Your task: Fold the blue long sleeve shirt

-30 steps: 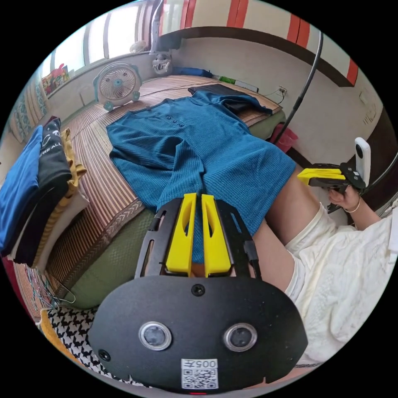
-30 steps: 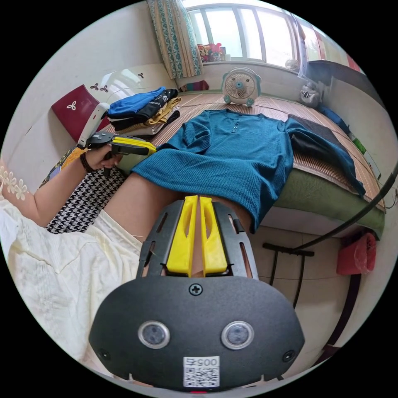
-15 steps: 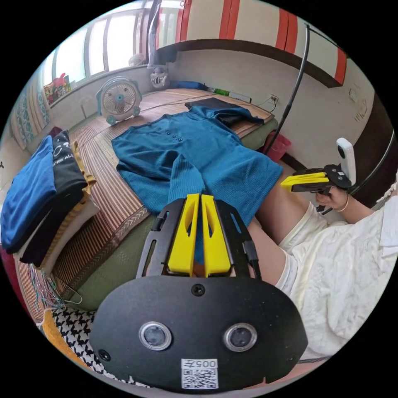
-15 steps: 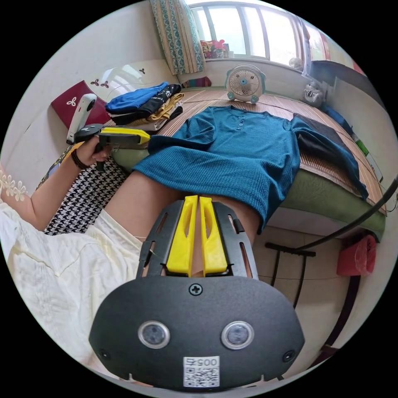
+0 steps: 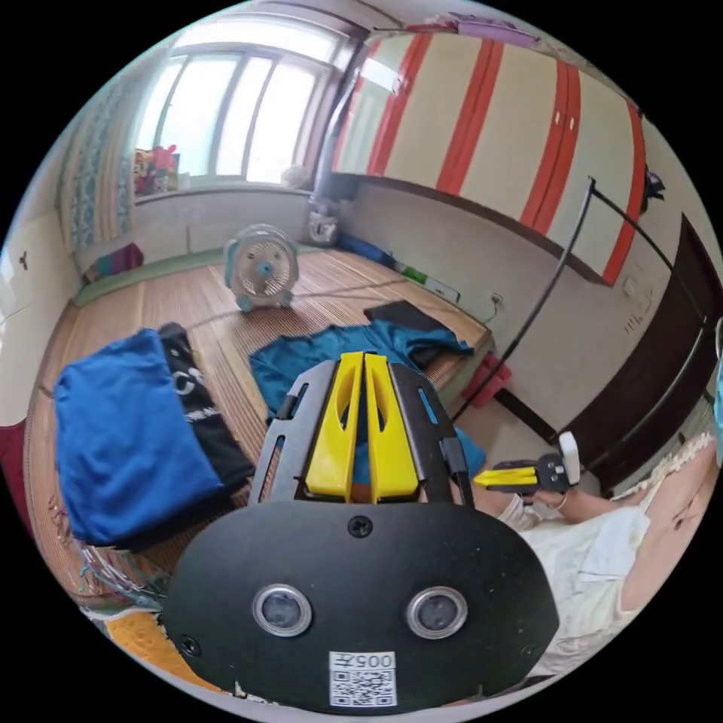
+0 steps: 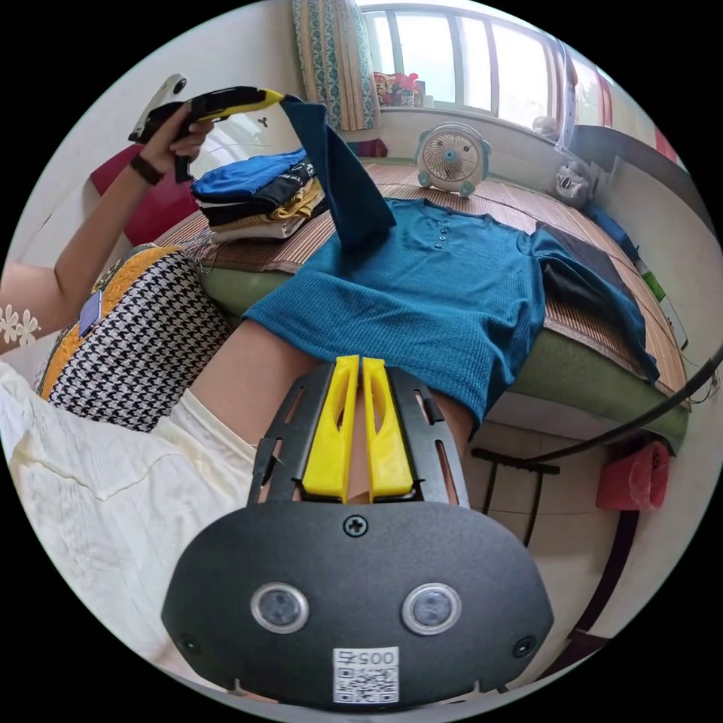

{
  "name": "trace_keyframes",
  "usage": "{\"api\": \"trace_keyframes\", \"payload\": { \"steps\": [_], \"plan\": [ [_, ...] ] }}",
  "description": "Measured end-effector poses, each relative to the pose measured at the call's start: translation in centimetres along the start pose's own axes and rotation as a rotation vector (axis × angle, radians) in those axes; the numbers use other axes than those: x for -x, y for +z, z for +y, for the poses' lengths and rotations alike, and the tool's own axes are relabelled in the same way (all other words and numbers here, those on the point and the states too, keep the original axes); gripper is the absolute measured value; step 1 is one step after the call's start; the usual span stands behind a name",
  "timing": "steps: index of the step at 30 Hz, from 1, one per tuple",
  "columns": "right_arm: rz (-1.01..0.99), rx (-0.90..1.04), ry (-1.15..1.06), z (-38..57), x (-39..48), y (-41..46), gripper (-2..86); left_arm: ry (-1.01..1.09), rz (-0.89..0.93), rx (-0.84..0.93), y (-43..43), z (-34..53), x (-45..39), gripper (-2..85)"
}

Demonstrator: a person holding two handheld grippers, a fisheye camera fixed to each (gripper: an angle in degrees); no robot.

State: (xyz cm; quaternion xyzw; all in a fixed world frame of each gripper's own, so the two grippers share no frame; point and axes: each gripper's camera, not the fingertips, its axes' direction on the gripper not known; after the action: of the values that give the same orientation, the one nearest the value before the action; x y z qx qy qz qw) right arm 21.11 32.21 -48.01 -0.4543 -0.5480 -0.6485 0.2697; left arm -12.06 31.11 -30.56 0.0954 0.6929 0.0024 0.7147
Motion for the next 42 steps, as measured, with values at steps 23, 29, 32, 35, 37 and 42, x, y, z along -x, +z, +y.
{"api": "trace_keyframes", "payload": {
  "steps": [23, 29, 32, 35, 37, 42],
  "plan": [
    [-0.022, 0.047, -0.055, -2.6, 3.2, 1.8, -0.7, -0.674, -0.501, -0.1, -12.2, 10.4, 19.8, 1.6],
    [0.025, 0.034, -0.049, -1.4, 2.3, 0.4, 1.6, -0.509, -0.638, -0.157, -10.5, 10.3, 12.4, 2.6],
    [0.023, 0.016, -0.033, -0.4, 0.9, -0.5, 3.6, -0.266, -0.615, -0.149, -7.4, 10.7, 5.7, 1.8],
    [0.051, 0.002, -0.024, 0.6, -0.5, -1.4, 4.8, -0.12, -0.399, -0.032, -2.3, 12.6, -0.5, 3.1],
    [0.08, -0.001, -0.016, 1.0, -1.2, -1.8, 5.6, -0.102, -0.234, 0.041, 1.8, 14.7, -4.7, 4.8],
    [0.115, 0.006, -0.009, 1.6, -2.5, -2.1, 7.4, -0.061, -0.097, 0.198, 9.1, 17.7, -11.3, 8.6]
  ]
}}
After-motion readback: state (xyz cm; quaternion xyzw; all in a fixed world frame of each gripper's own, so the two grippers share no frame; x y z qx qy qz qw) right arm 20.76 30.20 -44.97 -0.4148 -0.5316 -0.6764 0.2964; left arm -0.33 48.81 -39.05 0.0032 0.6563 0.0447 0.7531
